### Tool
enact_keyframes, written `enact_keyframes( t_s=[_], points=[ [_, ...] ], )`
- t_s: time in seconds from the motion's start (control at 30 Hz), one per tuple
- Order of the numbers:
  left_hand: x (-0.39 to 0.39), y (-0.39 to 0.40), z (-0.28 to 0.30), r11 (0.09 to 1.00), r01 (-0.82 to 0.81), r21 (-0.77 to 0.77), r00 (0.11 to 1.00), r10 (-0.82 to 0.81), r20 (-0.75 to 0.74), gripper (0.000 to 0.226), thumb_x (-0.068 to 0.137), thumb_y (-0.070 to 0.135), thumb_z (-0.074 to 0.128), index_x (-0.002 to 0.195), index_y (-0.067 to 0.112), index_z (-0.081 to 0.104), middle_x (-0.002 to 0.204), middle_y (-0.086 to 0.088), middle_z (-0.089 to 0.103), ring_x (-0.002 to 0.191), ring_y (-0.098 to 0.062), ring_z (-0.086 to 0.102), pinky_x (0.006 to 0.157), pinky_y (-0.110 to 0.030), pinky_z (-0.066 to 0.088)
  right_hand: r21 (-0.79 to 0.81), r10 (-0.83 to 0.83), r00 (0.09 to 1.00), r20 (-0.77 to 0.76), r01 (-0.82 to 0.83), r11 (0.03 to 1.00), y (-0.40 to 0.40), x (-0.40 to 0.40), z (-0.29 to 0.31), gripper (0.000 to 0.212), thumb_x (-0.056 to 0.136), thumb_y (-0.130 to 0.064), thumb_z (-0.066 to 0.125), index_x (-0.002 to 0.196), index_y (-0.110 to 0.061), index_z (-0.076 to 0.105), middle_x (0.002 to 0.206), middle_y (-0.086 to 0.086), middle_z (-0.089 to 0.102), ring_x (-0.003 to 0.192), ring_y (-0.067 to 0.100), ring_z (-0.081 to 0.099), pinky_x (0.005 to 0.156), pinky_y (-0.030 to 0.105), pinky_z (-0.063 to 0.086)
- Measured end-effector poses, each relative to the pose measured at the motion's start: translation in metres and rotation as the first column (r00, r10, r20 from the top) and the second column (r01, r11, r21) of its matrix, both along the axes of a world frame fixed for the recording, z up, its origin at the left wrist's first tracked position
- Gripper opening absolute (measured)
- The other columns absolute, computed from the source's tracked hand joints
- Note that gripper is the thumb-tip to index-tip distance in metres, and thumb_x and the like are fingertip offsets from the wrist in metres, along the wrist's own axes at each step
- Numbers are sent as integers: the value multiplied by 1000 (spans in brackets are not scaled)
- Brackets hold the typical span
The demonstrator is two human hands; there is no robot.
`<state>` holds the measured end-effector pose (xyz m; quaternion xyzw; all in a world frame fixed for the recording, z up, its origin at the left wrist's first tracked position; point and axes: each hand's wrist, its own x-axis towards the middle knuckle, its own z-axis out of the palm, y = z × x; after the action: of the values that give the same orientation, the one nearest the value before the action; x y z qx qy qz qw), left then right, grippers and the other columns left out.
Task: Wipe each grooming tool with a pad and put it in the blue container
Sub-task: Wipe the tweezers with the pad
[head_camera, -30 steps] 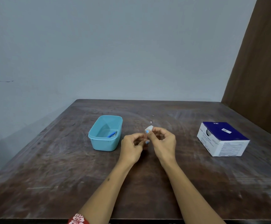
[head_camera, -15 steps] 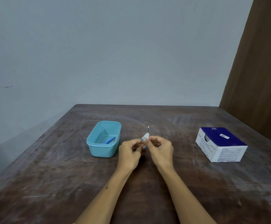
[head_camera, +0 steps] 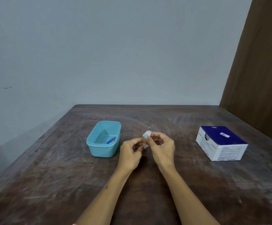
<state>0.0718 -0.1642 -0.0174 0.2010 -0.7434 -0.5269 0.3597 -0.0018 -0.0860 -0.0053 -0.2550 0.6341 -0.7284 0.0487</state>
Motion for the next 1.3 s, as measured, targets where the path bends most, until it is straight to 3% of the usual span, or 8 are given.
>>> enact_keyframes(
  t_s=[0.23, 0.37, 0.53, 0.67, 0.83, 1.0, 1.17, 1.3],
  points=[
    [2, 0, 1, 1000, -24, 3, 999, 24, -26, 25, 85, -6, 57, 102, 6, 70, 88, -6, 73, 82, -10, 70, 73, -22, 56, 0, 108, 990, 90, -108, 994, 0, 3, 2, 11, 73, -12, 77, 83, -9, 72, 74, 8, 72, 65, 13, 68, 60, 22, 53],
    [0, 1, 0, 1000, 14, 8, 1000, -14, -4, 23, 84, -3, 60, 102, 8, 70, 87, -7, 73, 80, -13, 70, 75, -28, 58, -66, 48, 996, 78, -43, 997, 2, -1, 2, 15, 75, -14, 76, 89, -8, 72, 76, 7, 72, 68, 14, 69, 57, 21, 52],
    [2, 0, 0, 999, -48, 5, 998, 49, -27, 25, 86, -5, 56, 102, 8, 70, 88, -4, 73, 81, -10, 70, 75, -24, 57, 26, 104, 994, 44, -106, 994, 0, 3, 0, 11, 75, -13, 76, 86, -10, 74, 74, 6, 73, 71, 17, 70, 63, 23, 55],
    [-1, 0, -2, 1000, -14, -24, 1000, 15, 25, 18, 82, 1, 64, 96, 10, 71, 83, -2, 72, 81, -14, 69, 79, -37, 58, -81, 5, 997, 76, 2, 997, 2, -3, 1, 16, 73, -17, 78, 88, -10, 73, 79, 5, 73, 74, 16, 69, 66, 26, 56],
    [2, 0, 0, 999, -41, -16, 999, 40, -17, 25, 85, -5, 57, 96, 12, 72, 84, -4, 73, 80, -13, 70, 77, -35, 58, 7, 130, 989, 71, -130, 991, 0, 3, 0, 8, 75, -10, 76, 83, -11, 73, 74, 7, 73, 70, 16, 70, 63, 23, 53],
    [-2, 1, -2, 1000, -7, -9, 999, 8, 43, 18, 83, 1, 63, 93, 14, 71, 80, 2, 70, 82, -14, 68, 81, -40, 57, -101, -8, 996, 93, 17, 995, 2, -2, 3, 11, 74, -17, 78, 84, -12, 73, 73, 2, 72, 69, 10, 67, 62, 18, 52],
    [0, -2, -3, 999, -33, -25, 999, 34, 38, 22, 83, 0, 63, 97, 15, 71, 82, 0, 72, 81, -15, 69, 80, -42, 57, -31, 107, 989, 97, -104, 994, 2, 2, 2, 11, 76, -13, 76, 85, -8, 73, 74, 4, 73, 68, 10, 69, 61, 17, 51],
    [1, 1, 1, 1000, 14, -27, 997, -12, 78, 20, 83, 2, 64, 87, 21, 69, 78, 3, 68, 82, -15, 68, 80, -37, 58, -169, -21, 991, 133, 44, 985, 4, 0, 9, 7, 76, -12, 76, 82, -10, 72, 71, -3, 69, 63, -2, 62, 59, 11, 48]
  ],
)
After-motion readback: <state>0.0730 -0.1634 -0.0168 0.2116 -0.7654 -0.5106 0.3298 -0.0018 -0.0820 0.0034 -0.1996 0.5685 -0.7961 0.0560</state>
